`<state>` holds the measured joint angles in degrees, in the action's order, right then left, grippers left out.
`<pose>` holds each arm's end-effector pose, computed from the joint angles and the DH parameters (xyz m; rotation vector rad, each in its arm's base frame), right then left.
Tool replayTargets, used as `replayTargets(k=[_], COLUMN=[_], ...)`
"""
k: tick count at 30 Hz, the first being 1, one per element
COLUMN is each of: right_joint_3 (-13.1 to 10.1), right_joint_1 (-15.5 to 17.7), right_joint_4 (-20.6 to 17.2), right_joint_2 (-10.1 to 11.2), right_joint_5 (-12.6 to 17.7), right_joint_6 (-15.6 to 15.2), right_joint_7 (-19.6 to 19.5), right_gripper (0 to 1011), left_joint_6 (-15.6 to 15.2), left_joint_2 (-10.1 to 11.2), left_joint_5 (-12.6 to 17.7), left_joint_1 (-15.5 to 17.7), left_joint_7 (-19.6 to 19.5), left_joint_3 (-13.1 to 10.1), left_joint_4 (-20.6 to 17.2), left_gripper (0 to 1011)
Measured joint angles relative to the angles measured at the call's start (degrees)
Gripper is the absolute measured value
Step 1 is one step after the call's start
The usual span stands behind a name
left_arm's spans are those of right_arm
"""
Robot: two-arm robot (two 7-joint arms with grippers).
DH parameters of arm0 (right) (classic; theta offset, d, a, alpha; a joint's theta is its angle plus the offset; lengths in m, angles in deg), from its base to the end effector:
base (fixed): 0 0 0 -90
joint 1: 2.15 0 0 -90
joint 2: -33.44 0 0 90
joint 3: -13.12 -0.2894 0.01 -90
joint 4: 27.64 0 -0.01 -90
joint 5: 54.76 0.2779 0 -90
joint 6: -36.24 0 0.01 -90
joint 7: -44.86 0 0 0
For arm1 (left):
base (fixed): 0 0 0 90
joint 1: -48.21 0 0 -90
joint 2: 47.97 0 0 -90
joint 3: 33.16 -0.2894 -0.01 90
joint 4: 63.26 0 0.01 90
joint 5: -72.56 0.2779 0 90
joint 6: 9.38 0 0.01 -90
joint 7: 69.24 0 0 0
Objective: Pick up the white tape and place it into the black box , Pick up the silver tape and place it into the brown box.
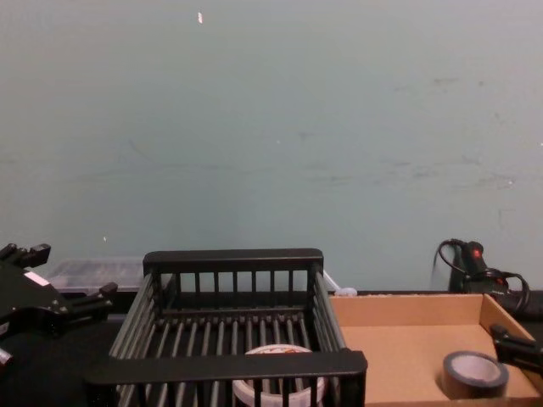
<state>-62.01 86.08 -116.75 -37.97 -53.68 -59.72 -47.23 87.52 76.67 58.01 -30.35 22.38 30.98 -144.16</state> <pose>0.2972 -0.0248 -0.3043 -0.3443 -0.1518 -1.3571 0.3288 0.0905 -0.2958 0.3043 -0.2850 1.2480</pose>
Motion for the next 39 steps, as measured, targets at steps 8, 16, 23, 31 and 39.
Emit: replayTargets(k=[8,16,23,31,39], right_joint_3=[0.14,0.22,0.26,0.30,0.31], right_joint_1=[-0.03,-0.07,-0.10,-0.11,-0.11], right_joint_4=[0.00,0.00,0.00,0.00,0.00], right_joint_2=[0.10,0.16,0.19,0.22,0.22], right_joint_5=[-0.02,-0.07,-0.11,-0.12,-0.11], right_joint_6=[0.05,0.12,0.17,0.19,0.19], right_joint_7=[-0.01,-0.03,-0.06,-0.10,-0.10], right_gripper=[1002,1002,1002,1002,1002], left_joint_6=[0.00,0.00,0.00,0.00,0.00], left_joint_2=[0.00,0.00,0.00,0.00,0.00], left_joint_5=[0.00,0.00,0.00,0.00,0.00], left_joint_1=[0.00,0.00,0.00,0.00,0.00], left_joint_7=[0.00,0.00,0.00,0.00,0.00], left_joint_3=[0.00,0.00,0.00,0.00,0.00], left_joint_4=[0.00,0.00,0.00,0.00,0.00], left_gripper=[1001,1001,1001,1001,1001])
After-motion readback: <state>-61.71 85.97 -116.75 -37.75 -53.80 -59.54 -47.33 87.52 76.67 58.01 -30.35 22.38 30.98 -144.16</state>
